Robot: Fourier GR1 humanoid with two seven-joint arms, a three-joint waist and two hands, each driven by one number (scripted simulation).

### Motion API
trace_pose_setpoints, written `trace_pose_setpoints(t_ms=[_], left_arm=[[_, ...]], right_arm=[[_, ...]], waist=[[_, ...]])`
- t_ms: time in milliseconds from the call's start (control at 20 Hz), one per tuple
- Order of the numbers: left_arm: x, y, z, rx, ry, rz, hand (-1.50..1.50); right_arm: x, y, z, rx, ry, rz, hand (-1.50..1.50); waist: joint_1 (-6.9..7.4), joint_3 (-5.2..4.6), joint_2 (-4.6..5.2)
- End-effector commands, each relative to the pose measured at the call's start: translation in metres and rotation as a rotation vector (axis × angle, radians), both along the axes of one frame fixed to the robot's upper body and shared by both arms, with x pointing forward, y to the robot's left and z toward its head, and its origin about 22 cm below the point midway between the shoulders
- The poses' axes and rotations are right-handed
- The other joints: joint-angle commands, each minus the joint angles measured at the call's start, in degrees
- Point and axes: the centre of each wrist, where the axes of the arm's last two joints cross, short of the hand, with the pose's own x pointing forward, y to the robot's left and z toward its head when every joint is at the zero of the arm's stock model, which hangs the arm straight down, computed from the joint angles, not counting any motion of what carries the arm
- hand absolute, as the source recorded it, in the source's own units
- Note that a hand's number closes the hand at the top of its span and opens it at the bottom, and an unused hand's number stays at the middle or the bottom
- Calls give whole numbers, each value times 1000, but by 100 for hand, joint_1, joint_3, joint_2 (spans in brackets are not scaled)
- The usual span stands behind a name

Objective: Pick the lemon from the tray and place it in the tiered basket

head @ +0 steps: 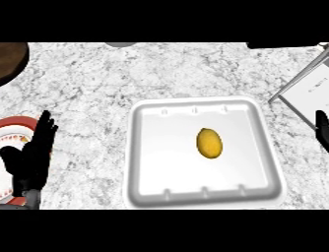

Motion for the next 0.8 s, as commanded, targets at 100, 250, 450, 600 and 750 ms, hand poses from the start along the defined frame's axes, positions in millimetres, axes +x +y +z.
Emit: trace_pose_setpoints(t_ms=[100,250,450,600,750], left_arm=[[-30,-27,-31,14,124,-85,0],[-34,-44,-48,-18,112,-104,0],[-25,-31,-42,4,116,-98,0],[-27,-38,-39,19,109,-109,0],[-21,-38,-34,15,103,-112,0]], right_arm=[[-35,41,-12,36,-93,-368,-150],[-62,62,18,2,-104,-248,-150],[-91,74,-9,-23,211,-94,-150],[-106,72,-10,-55,399,19,-150],[-116,64,-5,-162,543,61,-150]], waist=[[223,38,-71],[264,29,-55],[279,4,-24],[379,-19,12],[445,-39,50]])
